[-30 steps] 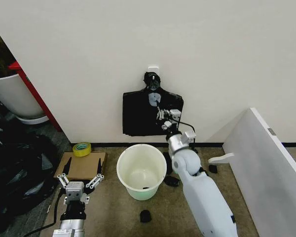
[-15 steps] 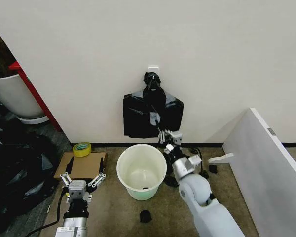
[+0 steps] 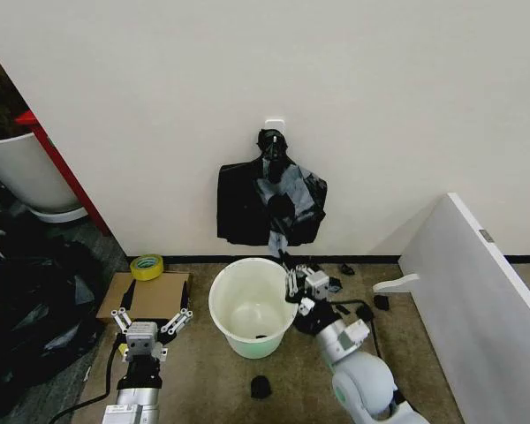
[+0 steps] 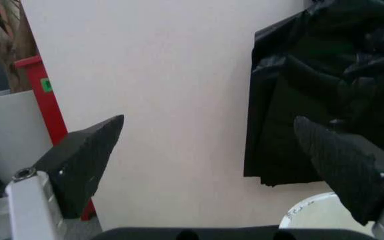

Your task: Place the garbage bag over the trash bin.

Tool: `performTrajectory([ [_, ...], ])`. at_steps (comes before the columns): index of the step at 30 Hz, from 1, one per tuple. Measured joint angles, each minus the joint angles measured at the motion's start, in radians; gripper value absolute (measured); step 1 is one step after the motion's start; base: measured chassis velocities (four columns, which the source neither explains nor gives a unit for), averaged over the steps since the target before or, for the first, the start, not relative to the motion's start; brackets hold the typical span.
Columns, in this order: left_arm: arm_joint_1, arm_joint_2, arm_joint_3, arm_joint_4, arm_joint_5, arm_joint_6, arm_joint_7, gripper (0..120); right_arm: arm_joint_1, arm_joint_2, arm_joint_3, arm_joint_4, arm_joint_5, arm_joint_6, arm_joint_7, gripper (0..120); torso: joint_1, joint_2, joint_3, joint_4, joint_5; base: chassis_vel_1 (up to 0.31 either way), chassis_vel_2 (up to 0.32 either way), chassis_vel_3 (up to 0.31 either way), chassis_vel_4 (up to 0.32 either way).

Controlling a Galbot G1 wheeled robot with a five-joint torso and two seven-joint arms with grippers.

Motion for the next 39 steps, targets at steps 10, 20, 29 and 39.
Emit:
performTrajectory([
  [10,-0.01,0.001,0.007,0.008,-0.001,0.0,-0.001,100,-0.091,-0.069,0.025,0.022,-0.089,0.074,-0.048,0,0.0,0.0,0.0,-0.0001,0.0,0.0,0.0,0.0,0.0],
  [20,-0.013,0.01,0.007,0.01,-0.005,0.002,-0.001,100,-0.135,-0.127,0.048,0.033,-0.161,0.138,-0.104,0,0.0,0.0,0.0,0.0,-0.0001,0.0,0.0,0.0,0.0],
  [29,-0.016,0.011,0.009,0.015,-0.006,0.004,-0.001,100,-0.179,-0.15,0.061,0.013,-0.259,0.233,-0.161,0,0.0,0.0,0.0,0.0,-0.0001,0.0,0.0,0.0,0.0],
  [39,-0.017,0.008,0.011,0.018,-0.004,0.004,-0.001,100,-0.214,-0.176,0.079,-0.012,-0.301,0.307,-0.225,0,0.0,0.0,0.0,0.0,-0.0001,0.0,0.0,0.0,0.0],
])
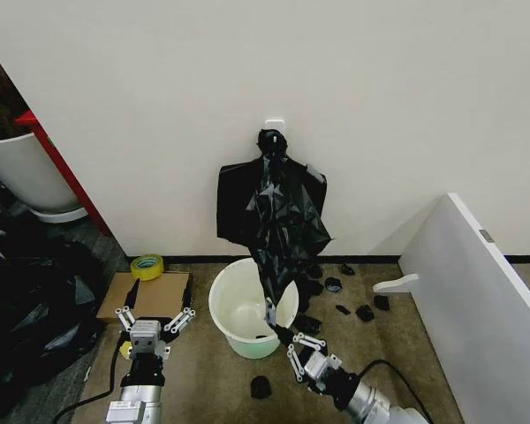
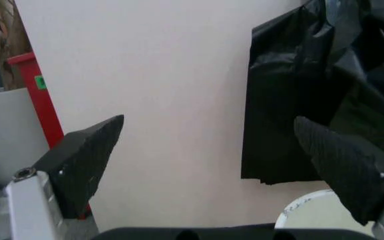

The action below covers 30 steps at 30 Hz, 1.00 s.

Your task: Place the garbage bag over the trash bin.

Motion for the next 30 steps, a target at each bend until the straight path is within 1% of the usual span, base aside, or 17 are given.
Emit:
performTrajectory([
  [4,0.0,0.0,0.0,0.001,0.0,0.0,0.0,100,-0.007,-0.001,0.009,-0.009,0.0,0.02,-0.032,0,0.0,0.0,0.0,0.0,0.0,0.0,0.0,0.0,0.0],
  [10,-0.003,0.003,0.002,0.005,0.001,-0.001,0.001,100,-0.023,0.002,0.038,-0.035,-0.01,0.062,-0.125,0,0.0,0.0,0.0,0.0,-0.0001,0.0,0.0,0.0,0.0],
  [15,-0.004,0.007,0.002,0.005,0.001,-0.001,0.001,100,-0.025,-0.002,0.051,-0.041,-0.021,0.075,-0.147,0,0.0,0.0,0.0,0.0,-0.0001,0.0,0.0,0.0,0.0],
  [23,-0.005,0.011,0.004,0.002,-0.001,0.001,0.002,100,0.002,0.011,0.037,-0.043,-0.018,0.058,-0.078,0,0.0,0.0,0.0,0.0001,0.0,0.0,0.0,0.0,0.0],
  [29,-0.018,0.04,0.005,-0.005,-0.011,0.006,0.007,100,0.009,0.005,0.041,-0.038,-0.017,0.017,-0.022,0,0.0,0.0,0.0,0.0,-0.0001,0.0,0.0,0.0,0.0],
  [30,-0.021,0.045,0.002,-0.006,-0.016,0.008,0.007,100,0.005,0.003,0.043,-0.034,-0.018,0.002,0.002,4,0.0,0.0,0.0,0.0,-0.0001,0.0,0.0,0.0,0.0],
])
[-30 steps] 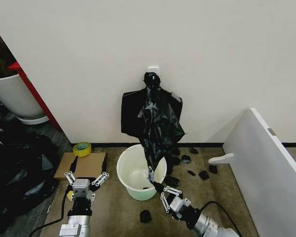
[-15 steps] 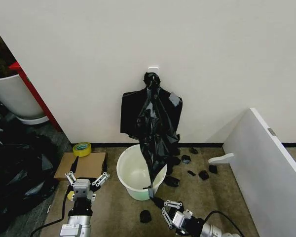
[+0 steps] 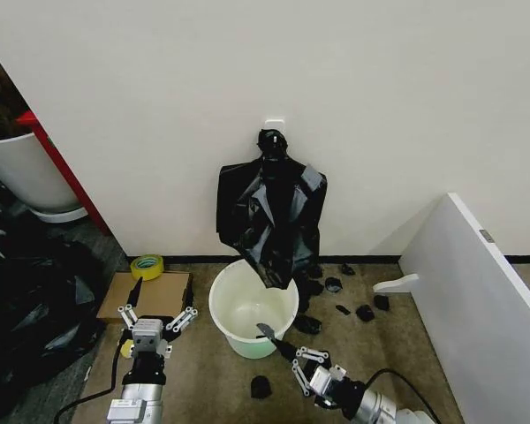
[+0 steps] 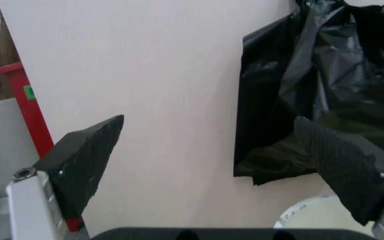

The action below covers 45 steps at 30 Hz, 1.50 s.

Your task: Place the garbage bag over the trash bin.

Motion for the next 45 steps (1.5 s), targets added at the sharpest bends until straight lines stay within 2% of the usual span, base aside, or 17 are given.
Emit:
performTrajectory([
  [1,-0.001,0.003,-0.002,-0.001,-0.003,0.001,0.0,100,-0.006,-0.002,0.001,0.006,0.0,-0.018,0.028,11,0.0,0.0,0.0,0.0,0.0,0.0,0.0,0.0,0.0],
  [3,-0.001,0.003,-0.003,-0.001,-0.005,0.002,0.0,100,-0.012,-0.004,0.004,0.011,0.003,-0.031,0.042,13,0.0,0.0,0.0,0.0,0.0001,0.0,0.0,0.0,0.0],
  [7,0.0,0.001,-0.003,-0.003,-0.006,0.002,0.0,100,-0.041,-0.017,0.031,0.039,-0.004,-0.104,0.064,30,0.0,0.0,0.0,-0.0001,0.0,0.0,0.0,0.0,0.0],
  [8,0.0,0.001,-0.003,-0.003,-0.006,0.002,0.0,100,-0.041,-0.017,0.031,0.039,-0.004,-0.104,0.064,30,0.0,0.0,0.0,-0.0001,0.0,0.0,0.0,0.0,0.0],
  [13,0.0,-0.004,-0.001,-0.004,-0.005,0.002,0.001,100,-0.059,-0.022,0.036,0.054,-0.017,-0.171,0.152,52,0.0,0.0,0.0,-0.0002,0.0,0.0,0.0,0.0,0.0],
  [14,0.0,-0.004,-0.001,-0.004,-0.005,0.002,0.001,100,-0.059,-0.022,0.036,0.054,-0.017,-0.171,0.152,52,0.0,0.0,0.0,-0.0002,0.0,0.0,0.0,0.0,0.0],
  [16,0.001,-0.005,-0.001,-0.004,-0.004,0.002,0.001,100,-0.05,-0.019,0.028,0.069,0.011,-0.195,0.188,61,0.0,0.0,0.0,-0.0002,0.0001,0.0,0.0,0.0,0.0],
  [17,0.003,-0.006,-0.002,-0.004,-0.004,0.002,0.001,100,-0.006,-0.015,0.017,0.094,0.076,-0.246,0.249,73,0.0,0.0,0.0,-0.0001,0.0001,0.0,0.0,0.0,0.0],
  [18,0.004,-0.006,-0.003,-0.004,-0.004,0.002,0.001,100,0.022,-0.016,0.017,0.103,0.114,-0.277,0.275,78,0.0,0.0,0.0,0.0,0.0001,0.0,0.0,0.0,0.0],
  [19,0.004,-0.006,-0.003,-0.004,-0.004,0.002,0.001,100,0.022,-0.016,0.017,0.103,0.114,-0.277,0.275,78,0.0,0.0,0.0,0.0,0.0001,0.0,0.0,0.0,0.0],
  [20,0.006,-0.006,-0.004,-0.004,-0.003,0.002,0.001,100,0.06,-0.024,0.024,0.11,0.163,-0.314,0.294,86,0.0,0.0,0.0,0.0,0.0001,0.0,0.0,0.0,0.0],
  [22,0.007,-0.006,-0.006,-0.004,-0.003,0.002,0.001,100,0.078,-0.032,0.03,0.11,0.185,-0.33,0.301,88,0.0,0.0,0.0,0.0001,0.0,0.0,0.0,0.0,0.0],
  [23,0.007,-0.006,-0.008,-0.004,-0.003,0.002,0.001,100,0.102,-0.043,0.037,0.11,0.21,-0.348,0.308,96,0.0,0.0,0.0,-0.0001,0.0001,0.0,0.0,0.0,0.0],
  [30,0.008,-0.017,-0.007,0.001,0.004,0.002,0.001,100,0.25,-0.114,0.025,0.084,0.315,-0.424,0.318,100,0.0,0.0,0.0,-0.0002,0.0001,0.0,0.0,0.0,0.0],
  [38,0.017,-0.021,-0.01,-0.004,0.01,0.002,0.001,100,0.474,-0.188,-0.092,0.023,0.397,-0.483,0.308,100,0.0,0.0,0.0,0.0002,0.0001,0.0,0.0,0.0,0.0],
  [44,0.019,-0.027,-0.013,-0.006,0.011,0.001,0.001,100,0.548,-0.199,-0.159,-0.026,0.404,-0.518,0.307,81,0.0,0.0,0.0,0.0,0.0001,0.0,0.0,0.0,0.0],
  [45,0.019,-0.027,-0.013,-0.006,0.011,0.001,0.001,100,0.548,-0.199,-0.159,-0.026,0.404,-0.518,0.307,81,0.0,0.0,0.0,0.0,0.0001,0.0,0.0,0.0,0.0],
])
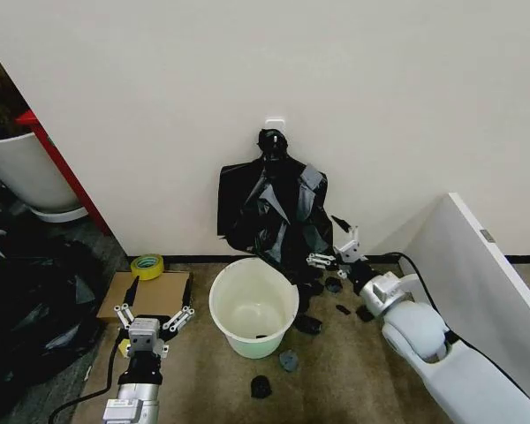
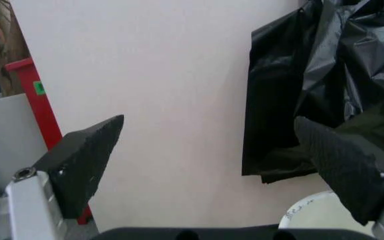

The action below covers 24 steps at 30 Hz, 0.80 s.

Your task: Place the garbage bag over the trash bin.

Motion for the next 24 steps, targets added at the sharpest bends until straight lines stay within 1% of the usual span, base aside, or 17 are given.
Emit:
performTrajectory([
  [6,-0.006,-0.004,0.002,0.003,0.0,-0.001,0.0,100,0.004,0.001,-0.007,-0.035,-0.012,-0.002,-0.005,55,0.0,0.0,0.0,-0.0002,0.0,0.0,0.0,0.0,0.0],
  [7,-0.007,-0.004,0.002,0.004,0.0,-0.001,0.0,100,0.004,0.002,-0.008,-0.037,-0.015,-0.001,-0.006,52,0.0,0.0,0.0,-0.0002,0.0,0.0,0.0,0.0,0.0],
  [8,-0.007,-0.004,0.002,0.004,0.0,-0.001,0.0,100,0.004,0.002,-0.008,-0.037,-0.015,-0.001,-0.006,52,0.0,0.0,0.0,-0.0002,0.0,0.0,0.0,0.0,0.0],
  [11,-0.009,-0.005,0.003,0.006,0.0,-0.001,0.0,100,0.003,0.003,-0.01,-0.042,-0.019,0.001,-0.006,40,0.0,0.0,0.0,-0.0001,-0.0001,0.0,0.0,0.0,0.0],
  [13,-0.01,-0.004,0.004,0.006,0.0,-0.001,0.0,100,0.003,0.004,-0.012,-0.043,-0.019,0.002,-0.005,30,0.0,0.0,0.0,-0.0001,0.0,0.0,0.0,0.0,0.0],
  [15,-0.01,-0.001,0.003,0.006,-0.001,-0.001,0.0,100,0.0,0.004,-0.012,-0.04,-0.019,0.005,-0.005,22,0.0,0.0,0.0,0.0,0.0,0.0,0.0,0.0,0.0],
  [17,-0.01,0.0,0.003,0.006,-0.003,-0.002,0.0,100,-0.004,0.003,-0.012,-0.034,-0.019,0.007,-0.005,20,0.0,0.0,0.0,0.0,0.0,0.0,0.0,0.0,0.0],
  [18,-0.011,0.002,0.002,0.006,-0.004,-0.002,0.0,100,-0.01,0.001,-0.009,-0.025,-0.019,0.009,-0.005,14,0.0,0.0,0.0,0.0,0.0,0.0,0.0,0.0,0.0],
  [21,-0.012,0.008,0.002,0.003,-0.012,-0.002,0.0,100,-0.039,-0.006,0.004,0.001,-0.019,0.016,-0.01,2,0.0,0.0,0.0,0.0,-0.0001,0.0,0.0,0.0,0.0],
  [22,-0.012,0.011,0.004,-0.001,-0.016,-0.001,0.0,100,-0.049,-0.008,0.01,0.009,-0.019,0.019,-0.013,0,0.0,0.0,0.0,0.0,-0.0001,0.0,0.0,0.0,0.0],
  [24,-0.013,0.018,0.006,-0.007,-0.02,0.0,0.0,100,-0.071,-0.012,0.022,0.024,-0.015,0.028,-0.017,0,0.0,0.0,0.0,0.0,-0.0001,0.0,0.0,0.0,0.0],
])
